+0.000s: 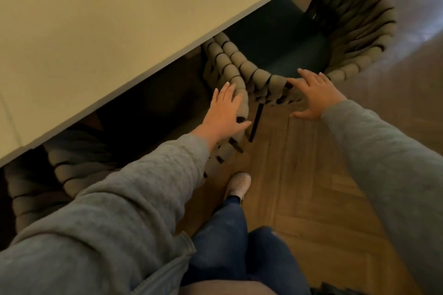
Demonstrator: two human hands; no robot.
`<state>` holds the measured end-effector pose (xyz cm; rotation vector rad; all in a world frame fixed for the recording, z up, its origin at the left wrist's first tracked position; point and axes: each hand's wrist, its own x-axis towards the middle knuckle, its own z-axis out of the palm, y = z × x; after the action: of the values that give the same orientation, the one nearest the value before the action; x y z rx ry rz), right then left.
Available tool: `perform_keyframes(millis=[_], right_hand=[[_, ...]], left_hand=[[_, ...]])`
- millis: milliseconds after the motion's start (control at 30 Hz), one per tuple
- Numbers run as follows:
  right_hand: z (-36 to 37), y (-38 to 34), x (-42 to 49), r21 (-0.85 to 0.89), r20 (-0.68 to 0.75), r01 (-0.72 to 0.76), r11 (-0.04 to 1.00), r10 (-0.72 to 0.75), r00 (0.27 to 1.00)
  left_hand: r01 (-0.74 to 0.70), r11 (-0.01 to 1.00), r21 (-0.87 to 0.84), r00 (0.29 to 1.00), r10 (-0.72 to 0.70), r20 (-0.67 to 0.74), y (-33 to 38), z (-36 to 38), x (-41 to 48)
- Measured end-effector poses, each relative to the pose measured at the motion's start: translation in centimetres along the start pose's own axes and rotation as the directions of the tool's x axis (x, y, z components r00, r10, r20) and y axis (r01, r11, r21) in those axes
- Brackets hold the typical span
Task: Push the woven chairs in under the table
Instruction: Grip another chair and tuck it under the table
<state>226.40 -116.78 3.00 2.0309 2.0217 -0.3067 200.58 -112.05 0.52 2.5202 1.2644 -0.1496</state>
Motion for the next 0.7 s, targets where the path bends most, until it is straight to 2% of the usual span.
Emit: perform_keyframes(millis=[133,200,300,400,533,600,700], right_hand=[[-0.6,7.9,3.5,-0.058,0.101,-0.028,0.998,0.034,0.994],[-0.7,11.4,4.6,-0.095,0.194,-0.046,0.994,0.064,0.979],[-0.8,15.8,6.1,-0.160,0.328,-0.064,0.985,0.114,0.938],[-0.6,20.6,8.2,-0.227,0.378,-0.015,0.974,0.102,0.920],[0.2,26.8,11.2,-0.250,0.422,0.131,0.959,-0.013,0.906],[0.5,29.6,12.2,-0.259,0.424,0.254,0.932,-0.126,0.897],[0.3,32.9,13.9,-0.263,0.395,0.391,0.882,-0.271,0.878]], left_hand=[[-0.085,0.996,-0.018,0.996,0.085,0.004,3.2,-1.3,7.3],[-0.113,0.993,-0.038,0.992,0.115,0.050,5.1,-1.6,10.5],[-0.077,0.997,-0.023,0.984,0.079,0.158,7.8,-1.5,14.3],[-0.031,0.999,0.007,0.956,0.028,0.292,10.8,-0.3,17.7],[0.068,0.998,-0.020,0.899,-0.052,0.434,15.3,1.7,21.4],[0.168,0.985,-0.047,0.892,-0.132,0.432,18.3,2.6,22.7],[0.310,0.950,-0.039,0.893,-0.277,0.355,21.7,3.5,24.2]])
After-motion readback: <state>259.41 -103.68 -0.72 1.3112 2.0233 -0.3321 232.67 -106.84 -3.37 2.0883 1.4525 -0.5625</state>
